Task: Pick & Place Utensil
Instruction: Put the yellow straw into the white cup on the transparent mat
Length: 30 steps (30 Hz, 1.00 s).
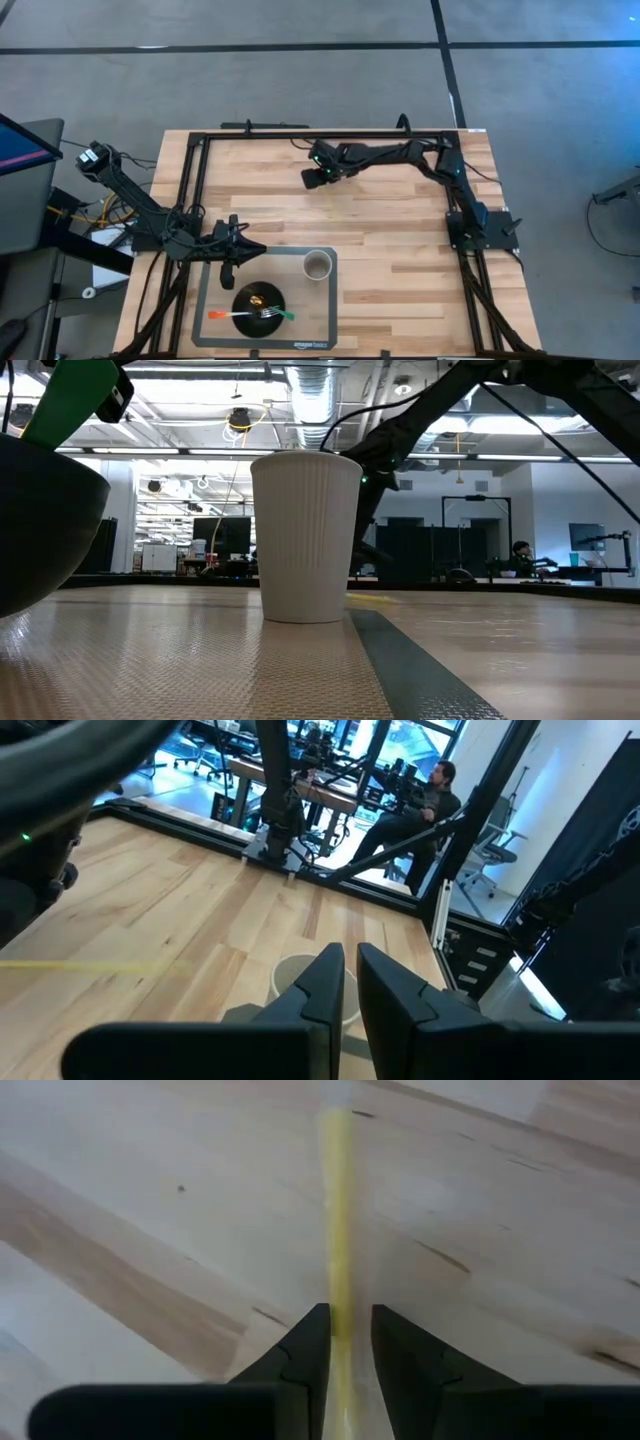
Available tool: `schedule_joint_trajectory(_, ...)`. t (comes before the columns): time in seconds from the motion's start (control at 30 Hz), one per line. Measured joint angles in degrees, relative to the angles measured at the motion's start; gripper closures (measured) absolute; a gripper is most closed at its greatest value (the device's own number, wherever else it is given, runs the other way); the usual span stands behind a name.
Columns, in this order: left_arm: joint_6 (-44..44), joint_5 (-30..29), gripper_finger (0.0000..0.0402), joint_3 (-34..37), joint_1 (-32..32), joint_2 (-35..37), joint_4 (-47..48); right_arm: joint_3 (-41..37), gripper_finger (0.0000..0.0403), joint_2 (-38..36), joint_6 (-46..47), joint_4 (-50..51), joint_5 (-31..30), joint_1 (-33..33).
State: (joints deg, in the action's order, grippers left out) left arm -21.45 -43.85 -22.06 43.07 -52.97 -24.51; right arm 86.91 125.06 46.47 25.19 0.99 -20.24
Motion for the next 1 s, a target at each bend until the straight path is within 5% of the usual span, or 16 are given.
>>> schedule_joint_trajectory(0.7, 0.0, 0.3, 0.0369, 0.0, 0.0, 0.0, 0.0, 0.05, 0.0389, 0.29, -18.37, 1.32, 0.32, 3.91)
schedule_joint_trajectory(1.0, 0.0, 0.3, 0.0369, 0.0, 0.0, 0.0, 0.0, -0.19, 0.0397, -10.46, -21.6, 2.2, 0.75, 9.26)
